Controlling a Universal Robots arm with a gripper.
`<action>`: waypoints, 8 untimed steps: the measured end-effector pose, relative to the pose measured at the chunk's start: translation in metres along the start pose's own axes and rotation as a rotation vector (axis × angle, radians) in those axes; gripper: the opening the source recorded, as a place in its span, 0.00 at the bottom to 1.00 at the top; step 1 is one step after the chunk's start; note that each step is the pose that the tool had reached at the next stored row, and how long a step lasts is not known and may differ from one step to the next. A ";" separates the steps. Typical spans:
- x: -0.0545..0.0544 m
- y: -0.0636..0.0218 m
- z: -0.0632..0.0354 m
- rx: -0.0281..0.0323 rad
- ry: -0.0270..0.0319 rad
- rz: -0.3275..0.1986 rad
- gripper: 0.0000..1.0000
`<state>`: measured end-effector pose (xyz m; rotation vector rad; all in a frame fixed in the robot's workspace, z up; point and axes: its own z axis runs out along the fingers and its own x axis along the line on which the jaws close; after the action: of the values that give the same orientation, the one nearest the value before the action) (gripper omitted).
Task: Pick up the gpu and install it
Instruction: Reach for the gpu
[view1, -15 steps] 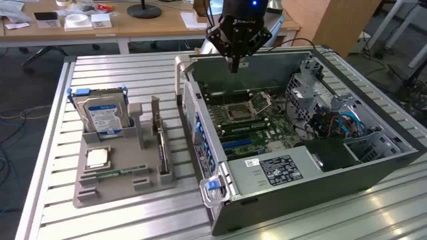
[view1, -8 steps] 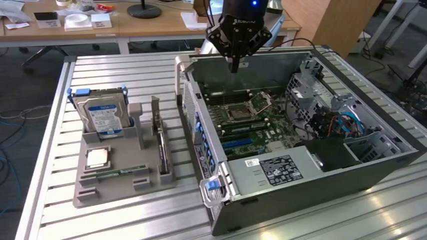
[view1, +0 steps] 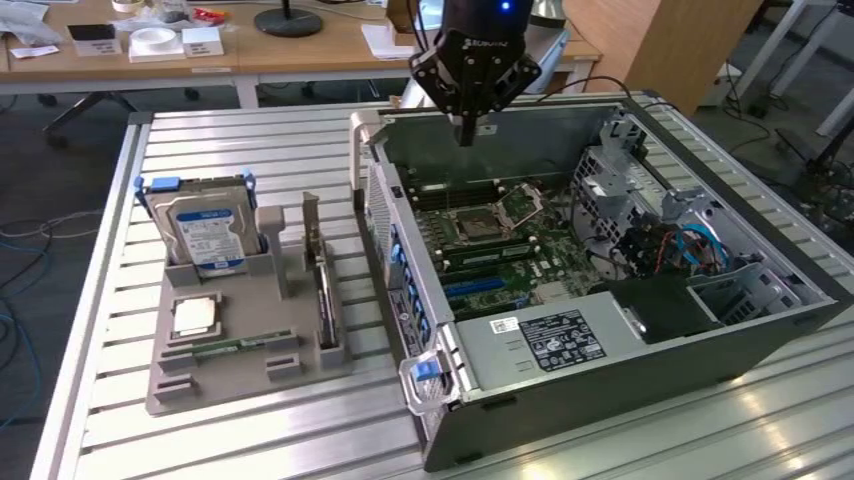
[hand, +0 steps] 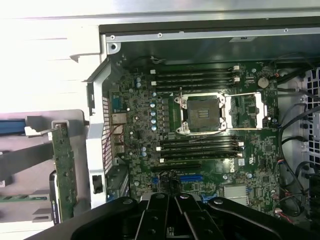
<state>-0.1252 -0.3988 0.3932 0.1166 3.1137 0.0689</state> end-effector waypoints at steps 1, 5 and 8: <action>0.001 -0.0001 0.0000 0.0001 0.0000 0.000 0.11; 0.007 -0.0005 0.0002 -0.0001 -0.0001 0.000 0.11; 0.011 -0.0007 0.0003 0.0000 0.0000 0.000 0.11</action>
<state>-0.1361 -0.3987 0.3926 0.1166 3.1137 0.0688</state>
